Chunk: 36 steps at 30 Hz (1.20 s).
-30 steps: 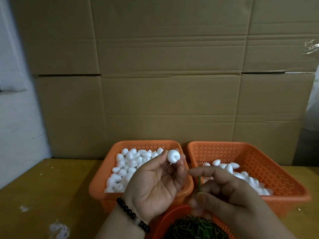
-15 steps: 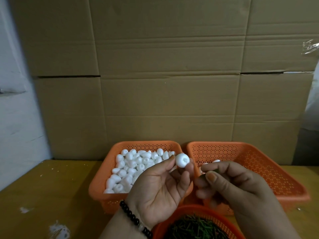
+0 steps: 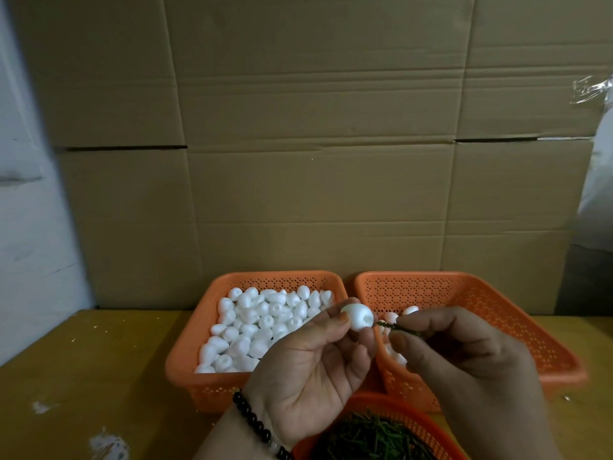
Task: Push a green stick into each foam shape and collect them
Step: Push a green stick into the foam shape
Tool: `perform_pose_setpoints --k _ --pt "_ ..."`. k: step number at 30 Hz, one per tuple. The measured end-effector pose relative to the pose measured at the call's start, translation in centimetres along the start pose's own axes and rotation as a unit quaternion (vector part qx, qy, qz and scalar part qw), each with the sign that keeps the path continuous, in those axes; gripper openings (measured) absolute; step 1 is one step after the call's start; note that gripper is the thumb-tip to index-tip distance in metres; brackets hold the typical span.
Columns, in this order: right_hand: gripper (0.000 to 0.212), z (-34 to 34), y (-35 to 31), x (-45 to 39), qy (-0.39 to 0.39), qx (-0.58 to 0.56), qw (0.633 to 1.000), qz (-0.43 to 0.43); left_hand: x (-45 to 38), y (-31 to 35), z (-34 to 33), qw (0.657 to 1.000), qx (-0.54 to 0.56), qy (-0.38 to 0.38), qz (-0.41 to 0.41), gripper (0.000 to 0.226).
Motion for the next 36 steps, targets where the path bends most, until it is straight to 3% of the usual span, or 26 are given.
perform_pose_setpoints --k 9,25,36 --pt "0.028 -0.2 0.6 0.0 -0.004 0.066 0.997 0.049 0.1 -0.3 -0.1 0.998 -0.063 -0.004 -0.019 0.025" --pt "0.034 -0.5 0.9 0.1 0.007 0.095 0.992 0.086 0.0 -0.7 -0.2 0.995 -0.084 0.003 -0.056 0.024" --pt "0.016 -0.5 1.0 0.3 0.019 0.081 0.993 0.088 0.0 -0.9 -0.4 0.993 -0.103 0.0 -0.065 0.022"
Point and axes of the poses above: each hand's wrist, its own x-axis away from the middle knuckle, its own z-axis out of the back of the hand, y = z × x, the point moved 2 cm from there along -x, towards the middle knuckle
